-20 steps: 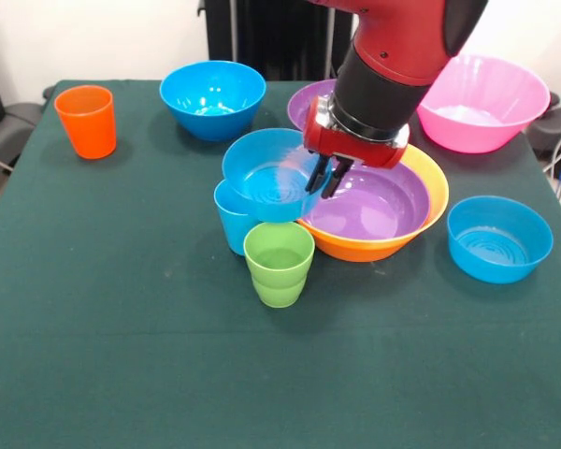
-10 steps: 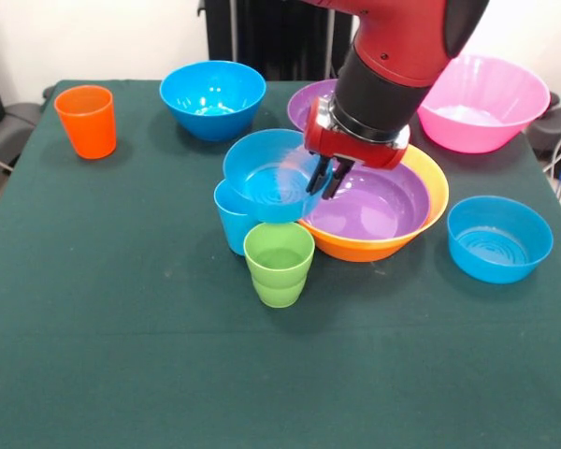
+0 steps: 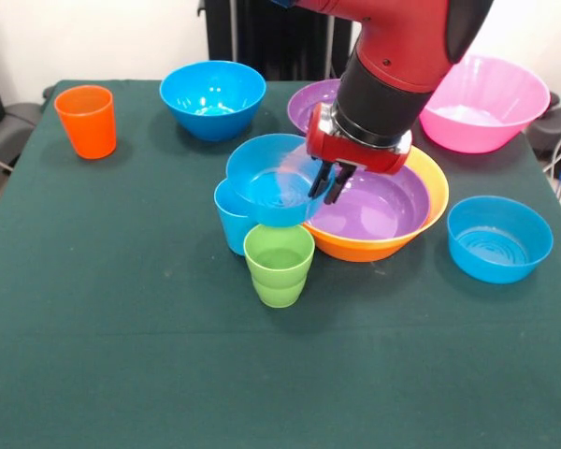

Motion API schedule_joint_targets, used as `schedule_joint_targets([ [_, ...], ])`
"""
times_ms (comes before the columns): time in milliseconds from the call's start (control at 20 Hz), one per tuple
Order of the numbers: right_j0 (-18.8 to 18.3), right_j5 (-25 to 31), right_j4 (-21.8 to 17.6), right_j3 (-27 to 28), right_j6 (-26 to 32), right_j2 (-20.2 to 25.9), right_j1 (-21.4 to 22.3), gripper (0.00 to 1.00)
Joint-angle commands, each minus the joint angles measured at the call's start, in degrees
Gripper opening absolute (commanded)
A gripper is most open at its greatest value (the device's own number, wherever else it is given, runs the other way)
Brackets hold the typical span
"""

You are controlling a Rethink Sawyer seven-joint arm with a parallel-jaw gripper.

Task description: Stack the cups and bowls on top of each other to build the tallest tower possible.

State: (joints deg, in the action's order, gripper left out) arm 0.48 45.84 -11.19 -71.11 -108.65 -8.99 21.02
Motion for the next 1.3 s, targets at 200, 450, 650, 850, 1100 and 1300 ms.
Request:
schedule_joint_targets([
  [200, 0.4, -4.2, -3.5, 2.9, 3.3, 6.2, -1.2, 0.00],
  [450, 0.3, -3.4, -3.4, 3.1, 3.5, 6.2, -1.5, 0.00],
  [650, 0.4, -3.0, -3.4, 3.3, 3.7, 6.1, -1.7, 0.00],
  [850, 0.3, -2.0, -3.2, 3.8, 3.7, 6.2, -2.0, 0.00],
  [1100, 0.3, 0.1, -2.9, 4.0, 4.6, 6.4, -2.1, 0.00],
  [1300, 0.4, 0.1, -3.1, 4.1, 4.6, 6.2, -2.2, 0.00],
])
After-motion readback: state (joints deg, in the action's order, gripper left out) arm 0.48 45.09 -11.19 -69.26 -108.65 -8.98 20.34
